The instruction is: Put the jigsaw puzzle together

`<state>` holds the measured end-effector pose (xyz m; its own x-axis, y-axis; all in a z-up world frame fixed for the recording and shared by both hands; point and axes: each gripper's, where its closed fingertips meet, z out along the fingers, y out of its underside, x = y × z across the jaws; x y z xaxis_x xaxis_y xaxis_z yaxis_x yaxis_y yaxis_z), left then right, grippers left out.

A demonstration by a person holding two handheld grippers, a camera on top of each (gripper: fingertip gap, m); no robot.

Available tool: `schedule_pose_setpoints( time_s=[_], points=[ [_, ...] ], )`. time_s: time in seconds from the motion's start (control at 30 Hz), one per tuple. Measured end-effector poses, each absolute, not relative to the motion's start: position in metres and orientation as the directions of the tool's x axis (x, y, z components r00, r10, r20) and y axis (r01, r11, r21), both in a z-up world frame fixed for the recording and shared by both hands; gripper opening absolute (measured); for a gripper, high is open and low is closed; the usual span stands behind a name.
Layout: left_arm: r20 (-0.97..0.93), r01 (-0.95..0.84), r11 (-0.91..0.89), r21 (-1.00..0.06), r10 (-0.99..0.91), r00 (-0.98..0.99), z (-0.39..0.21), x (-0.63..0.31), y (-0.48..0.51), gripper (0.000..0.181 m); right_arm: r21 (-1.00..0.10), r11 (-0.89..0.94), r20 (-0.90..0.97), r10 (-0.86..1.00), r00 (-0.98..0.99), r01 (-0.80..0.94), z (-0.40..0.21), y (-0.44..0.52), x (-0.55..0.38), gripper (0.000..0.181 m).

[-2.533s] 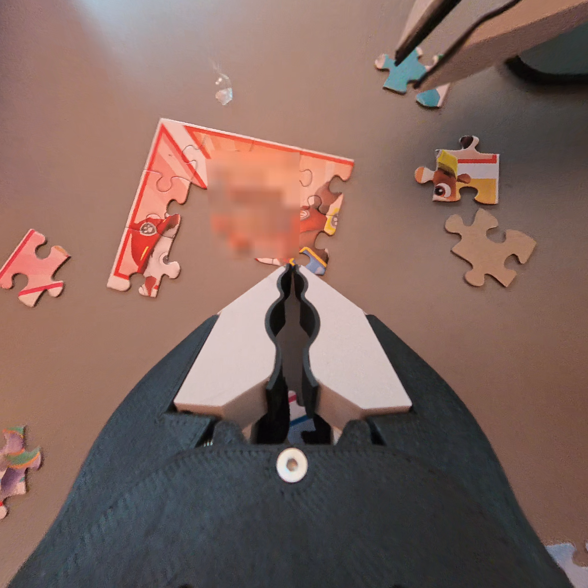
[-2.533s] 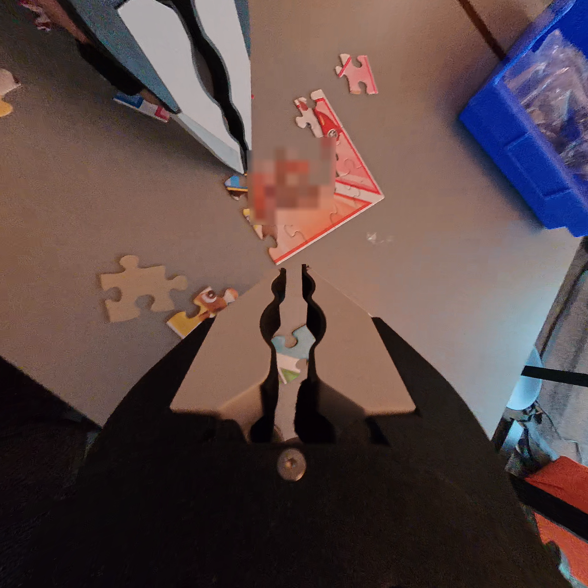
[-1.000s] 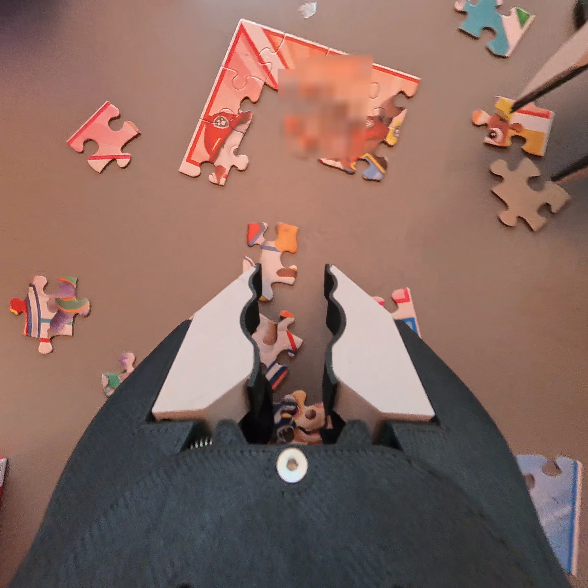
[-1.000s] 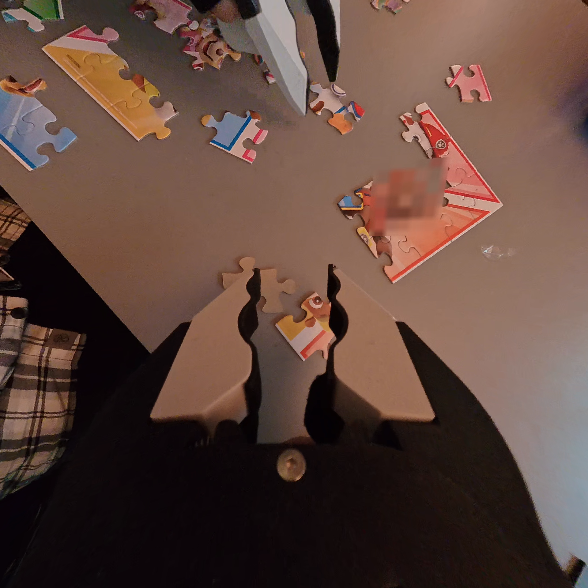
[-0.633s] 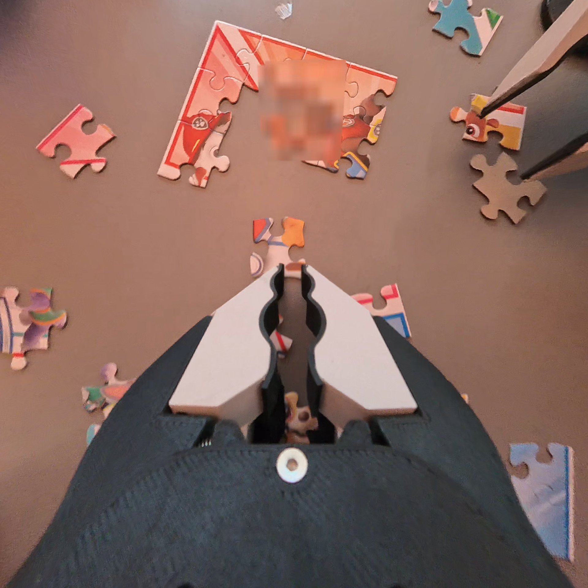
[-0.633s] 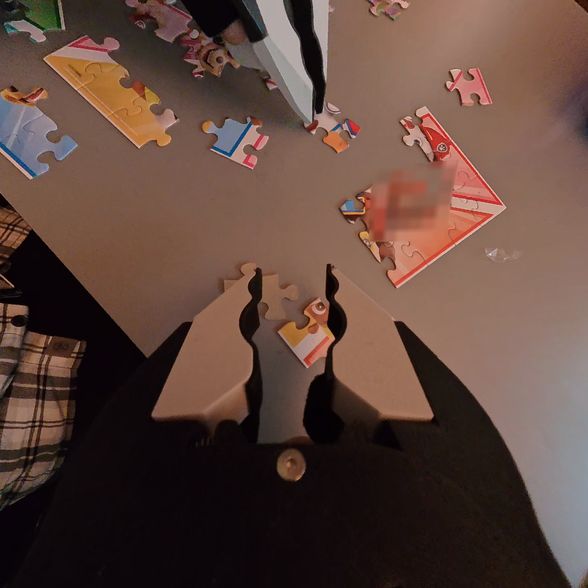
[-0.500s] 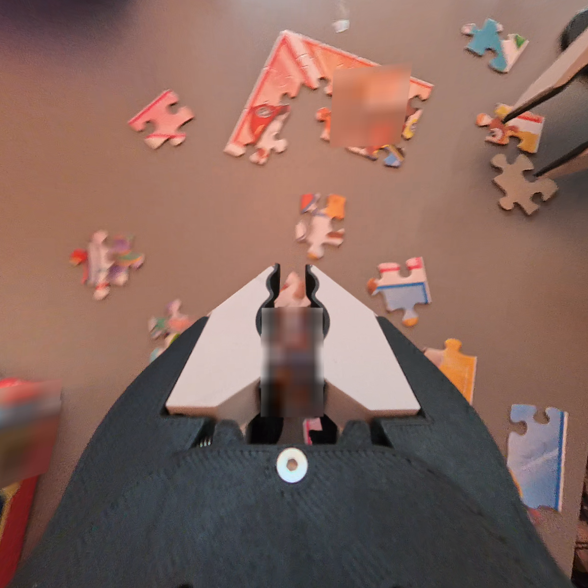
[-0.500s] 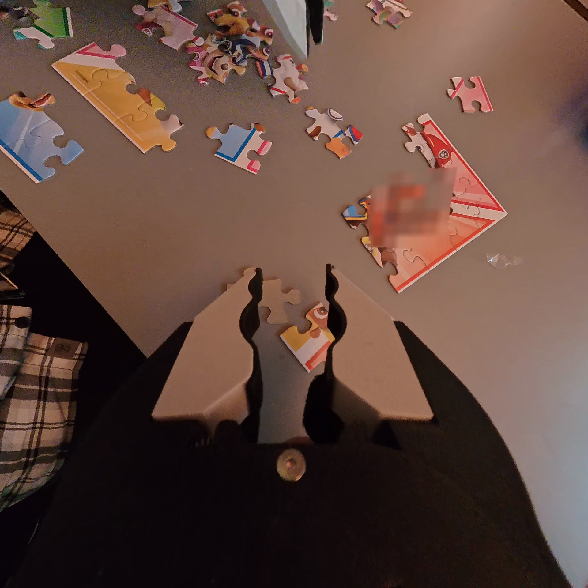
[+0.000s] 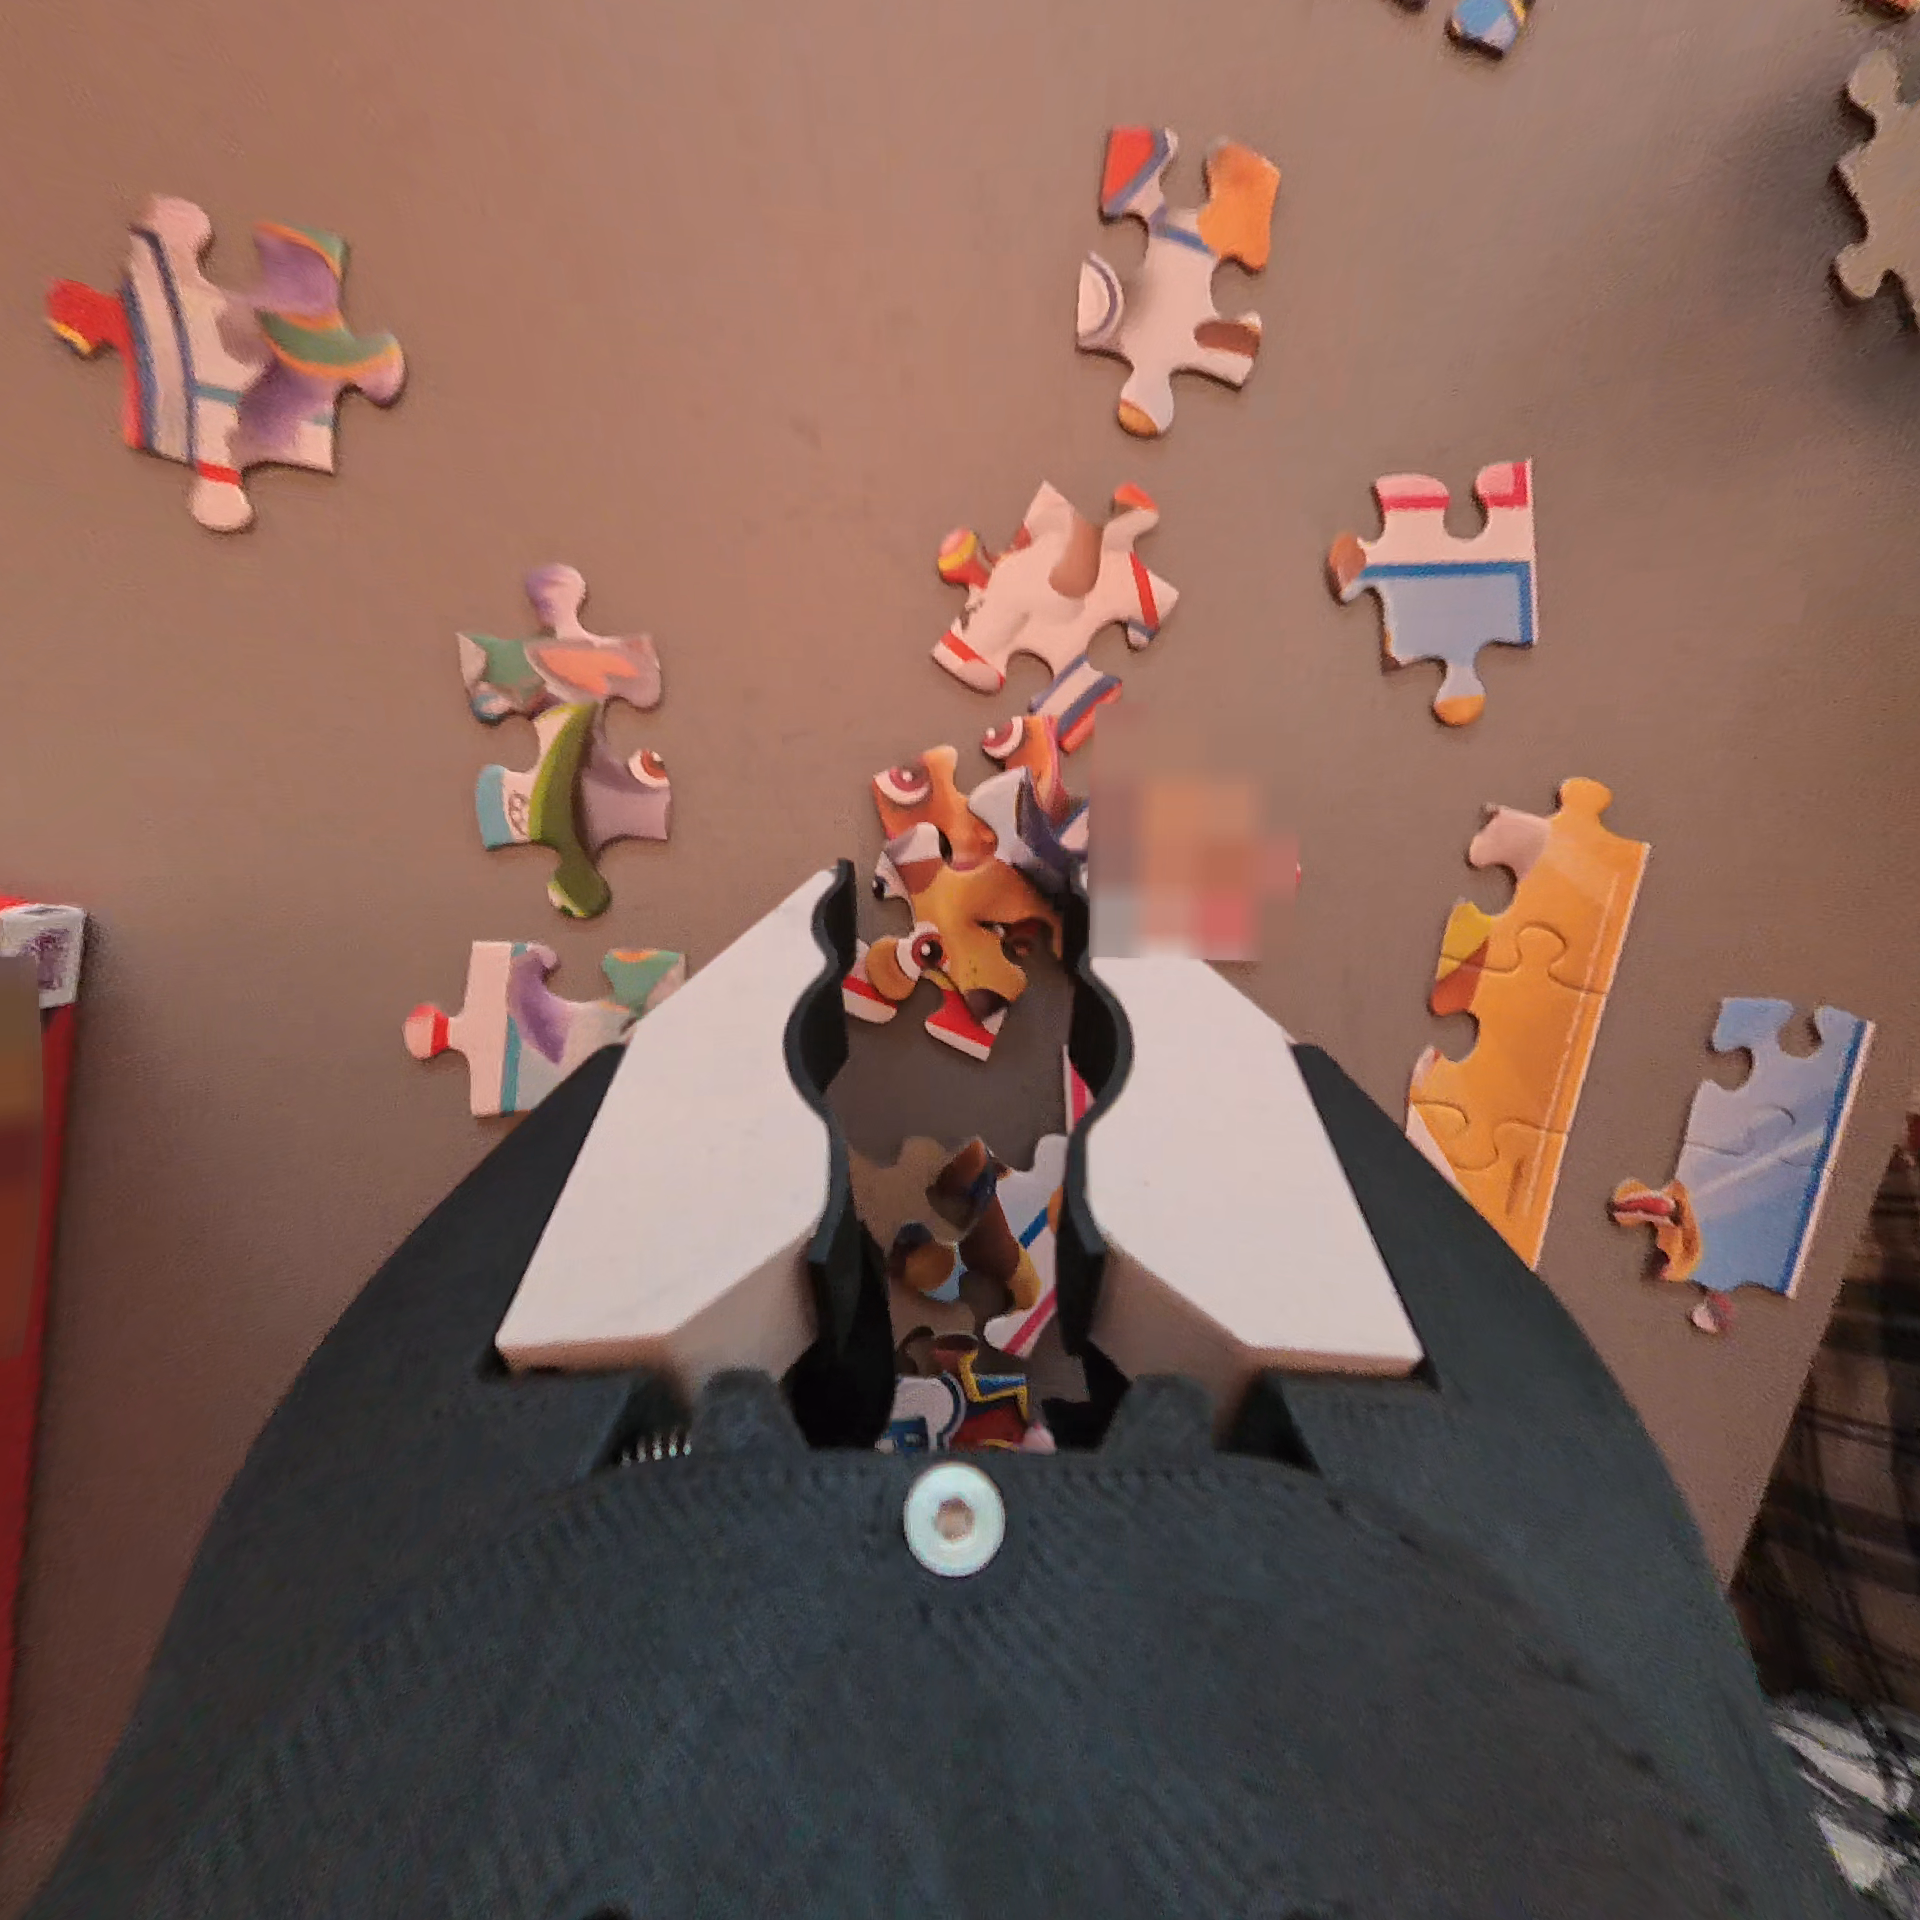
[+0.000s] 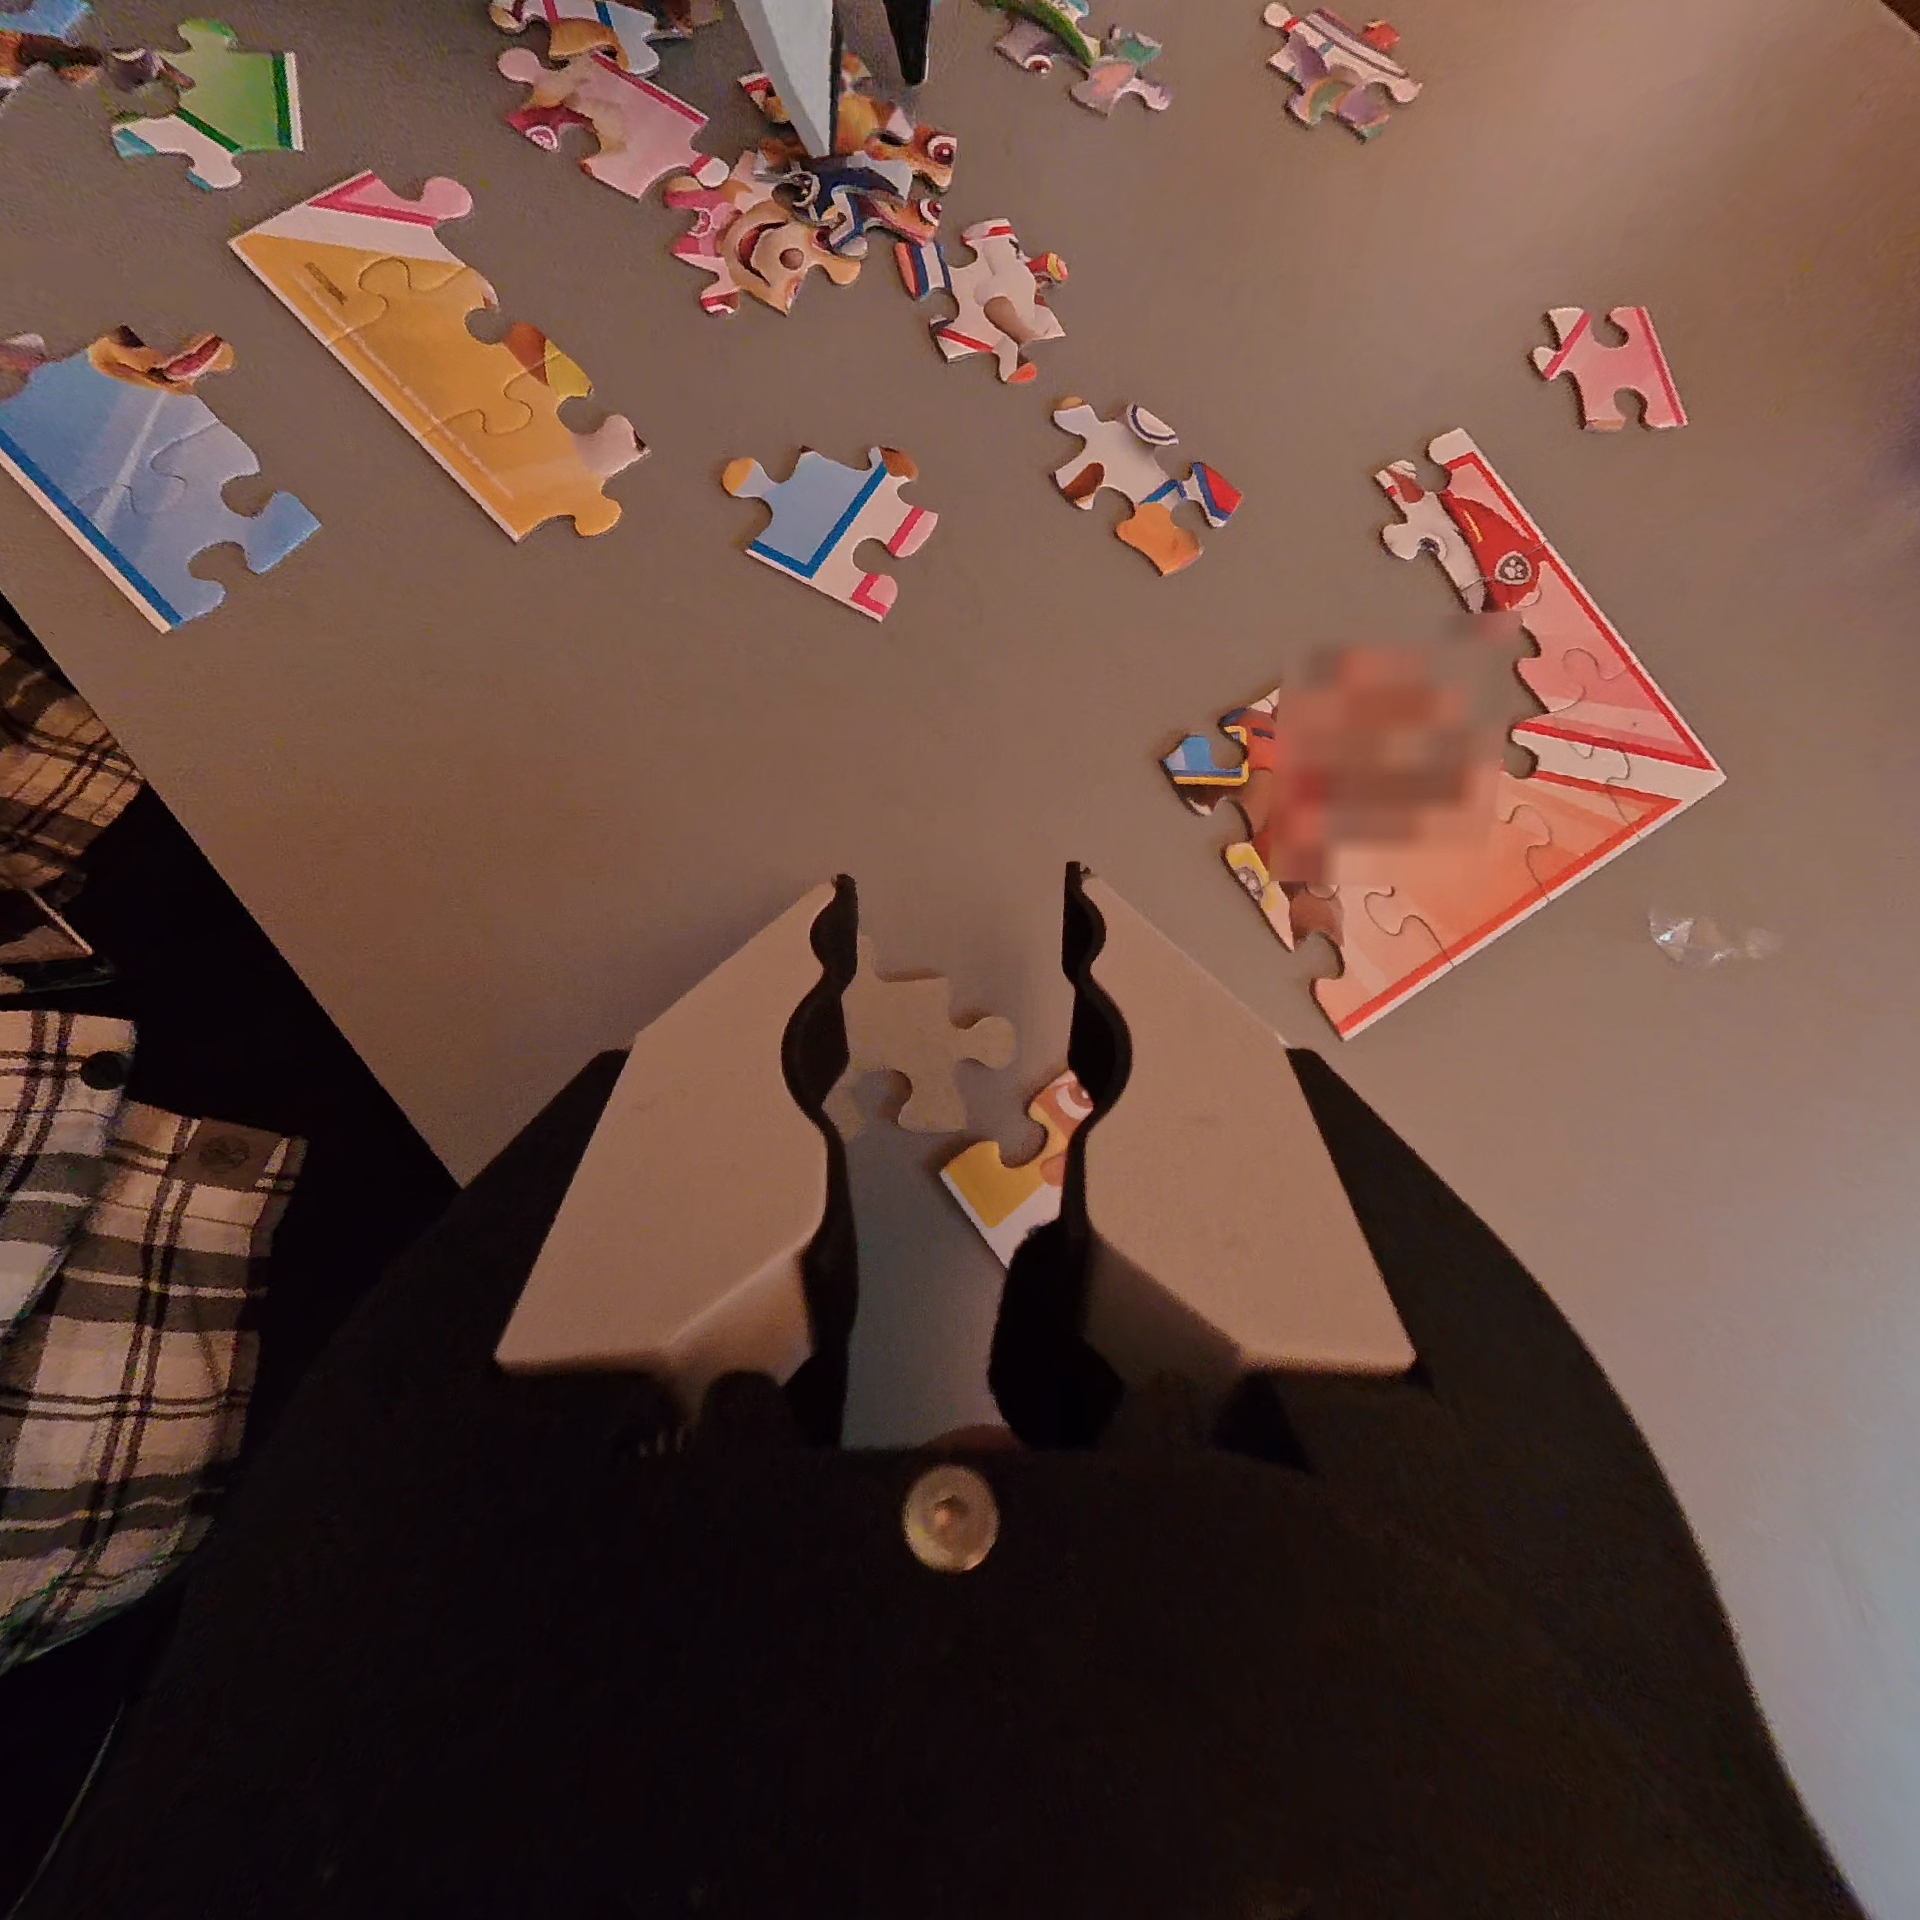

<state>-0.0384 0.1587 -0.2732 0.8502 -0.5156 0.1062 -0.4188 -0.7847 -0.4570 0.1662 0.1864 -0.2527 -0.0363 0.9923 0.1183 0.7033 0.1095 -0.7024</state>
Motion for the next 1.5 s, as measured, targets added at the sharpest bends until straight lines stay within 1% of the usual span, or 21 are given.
schedule_pose_setpoints(
  time_s=[0.07,0.13,0.3,0.33,0.37,0.57,0.67,0.73,0.77,0.8,0.83,0.87,1.07,1.1,1.33,1.5],
  points=[
    [0.114,-0.420,-0.786,-0.454,-0.519,0.847,-0.275,-0.038,0.156,0.037,-0.699,0.120,0.119,0.992,-0.050,0.705,-0.254,0.184,0.163,0.038],
    [0.110,-0.426,-0.782,-0.455,-0.524,0.844,-0.275,-0.038,0.156,0.030,-0.697,0.127,0.120,0.991,-0.060,0.705,-0.255,0.182,0.160,0.038],
    [0.102,-0.429,-0.775,-0.465,-0.528,0.843,-0.274,-0.038,0.159,0.018,-0.702,0.137,0.124,0.990,-0.070,0.698,-0.253,0.180,0.153,0.038],
    [0.099,-0.427,-0.773,-0.470,-0.526,0.844,-0.274,-0.039,0.160,0.015,-0.705,0.138,0.124,0.990,-0.071,0.696,-0.252,0.179,0.152,0.038],
    [0.096,-0.429,-0.770,-0.472,-0.529,0.843,-0.274,-0.040,0.160,0.000,-0.706,0.139,0.124,0.990,-0.072,0.695,-0.252,0.179,0.152,0.038],
    [0.123,-0.423,-0.760,-0.494,-0.543,0.831,-0.272,-0.034,0.161,0.000,-0.712,0.121,0.127,0.991,-0.042,0.692,-0.248,0.187,0.157,0.037],
    [0.157,-0.396,-0.773,-0.495,-0.528,0.834,-0.271,-0.033,0.160,0.029,-0.721,0.114,0.125,0.992,-0.034,0.684,-0.244,0.188,0.160,0.037],
    [0.167,-0.395,-0.769,-0.502,-0.534,0.829,-0.272,-0.029,0.161,0.032,-0.718,0.118,0.127,0.991,-0.038,0.685,-0.245,0.187,0.161,0.037],
    [0.161,-0.402,-0.766,-0.502,-0.539,0.827,-0.273,-0.028,0.161,0.029,-0.716,0.120,0.129,0.991,-0.039,0.688,-0.246,0.187,0.161,0.036],
    [0.158,-0.410,-0.762,-0.502,-0.546,0.823,-0.273,-0.025,0.162,0.023,-0.714,0.121,0.130,0.991,-0.040,0.689,-0.246,0.186,0.161,0.036],
    [0.150,-0.415,-0.759,-0.501,-0.548,0.823,-0.274,-0.024,0.163,0.014,-0.715,0.121,0.129,0.991,-0.041,0.689,-0.246,0.186,0.160,0.036],
    [0.151,-0.412,-0.759,-0.505,-0.548,0.823,-0.274,-0.022,0.164,0.009,-0.716,0.122,0.129,0.991,-0.041,0.688,-0.246,0.186,0.159,0.036],
    [0.162,-0.416,-0.742,-0.526,-0.568,0.807,-0.274,-0.013,0.169,0.006,-0.722,0.126,0.129,0.991,-0.046,0.680,-0.244,0.184,0.155,0.036],
    [0.161,-0.419,-0.734,-0.535,-0.575,0.802,-0.273,-0.010,0.170,0.000,-0.721,0.128,0.130,0.990,-0.049,0.681,-0.244,0.183,0.154,0.036],
    [0.195,-0.426,-0.695,-0.579,-0.625,0.755,-0.268,0.016,0.175,0.000,-0.713,0.163,0.142,0.986,-0.087,0.682,-0.244,0.174,0.142,0.036],
    [0.192,-0.367,-0.711,-0.600,-0.574,0.796,-0.257,-0.003,0.177,0.000,-0.710,0.173,0.139,0.985,-0.105,0.682,-0.241,0.169,0.133,0.038]
  ],
)
